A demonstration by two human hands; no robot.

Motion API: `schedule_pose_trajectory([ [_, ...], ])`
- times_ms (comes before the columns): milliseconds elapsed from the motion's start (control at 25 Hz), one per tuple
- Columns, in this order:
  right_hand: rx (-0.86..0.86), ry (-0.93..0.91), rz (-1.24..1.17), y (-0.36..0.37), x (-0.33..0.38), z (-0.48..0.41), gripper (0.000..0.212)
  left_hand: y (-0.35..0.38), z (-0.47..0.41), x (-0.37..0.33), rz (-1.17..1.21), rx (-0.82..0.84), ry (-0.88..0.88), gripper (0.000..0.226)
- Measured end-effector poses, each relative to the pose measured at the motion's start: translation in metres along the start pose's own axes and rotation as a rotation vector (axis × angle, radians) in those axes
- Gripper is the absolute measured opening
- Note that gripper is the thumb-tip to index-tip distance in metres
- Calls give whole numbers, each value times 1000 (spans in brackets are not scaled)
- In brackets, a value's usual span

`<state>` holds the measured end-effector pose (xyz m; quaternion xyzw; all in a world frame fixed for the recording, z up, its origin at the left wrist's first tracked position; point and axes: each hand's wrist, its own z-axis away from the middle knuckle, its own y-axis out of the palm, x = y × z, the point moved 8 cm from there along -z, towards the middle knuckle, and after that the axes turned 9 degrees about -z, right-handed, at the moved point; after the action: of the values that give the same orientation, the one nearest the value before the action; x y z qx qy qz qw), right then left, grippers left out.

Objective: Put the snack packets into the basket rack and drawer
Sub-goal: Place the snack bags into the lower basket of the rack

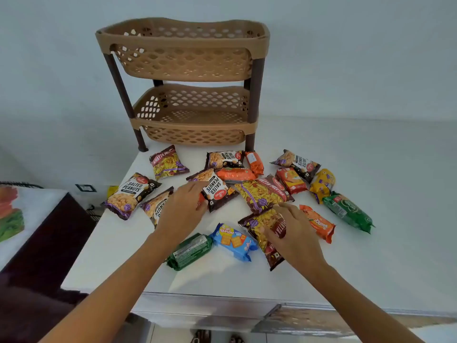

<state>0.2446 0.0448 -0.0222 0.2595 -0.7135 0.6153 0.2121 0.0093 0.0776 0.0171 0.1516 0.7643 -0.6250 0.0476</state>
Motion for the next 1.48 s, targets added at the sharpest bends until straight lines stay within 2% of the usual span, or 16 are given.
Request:
schedule_pose_trajectory([
  [120, 136, 30, 105, 14, -5, 3, 59, -2, -2, 34, -13, 25, -124, 44],
  [280, 235, 46, 248, 24, -7, 9, 69, 11, 8, 76, -159, 223, -286, 57],
  [480, 263, 77, 273, 26, -9, 10, 70, 33, 11, 95, -143, 357, -304, 78],
  [680, 199, 94, 188, 15, -5, -2, 54, 46, 10, 102, -120, 427, -197, 81],
  [760, 155, 83, 138, 7, -1, -7, 50, 44, 8, 102, -124, 392, -176, 74],
  [880, 107, 77, 106, -4, 5, -7, 48, 33, 5, 103, -71, 247, -183, 52],
  [1000, 41, 17, 68, -14, 18, -4, 48, 16, 5, 102, 3, 130, -154, 40],
  [1160, -26, -76, 39, -23, 42, -13, 50, -12, 2, 94, 124, 2, -98, 36],
  [1320, -61, -165, 19, -24, 65, -31, 54, -43, -13, 94, 261, -69, -148, 34],
  [1480, -105, -272, -44, -22, 92, -64, 53, -87, -44, 86, 231, -215, 16, 35],
])
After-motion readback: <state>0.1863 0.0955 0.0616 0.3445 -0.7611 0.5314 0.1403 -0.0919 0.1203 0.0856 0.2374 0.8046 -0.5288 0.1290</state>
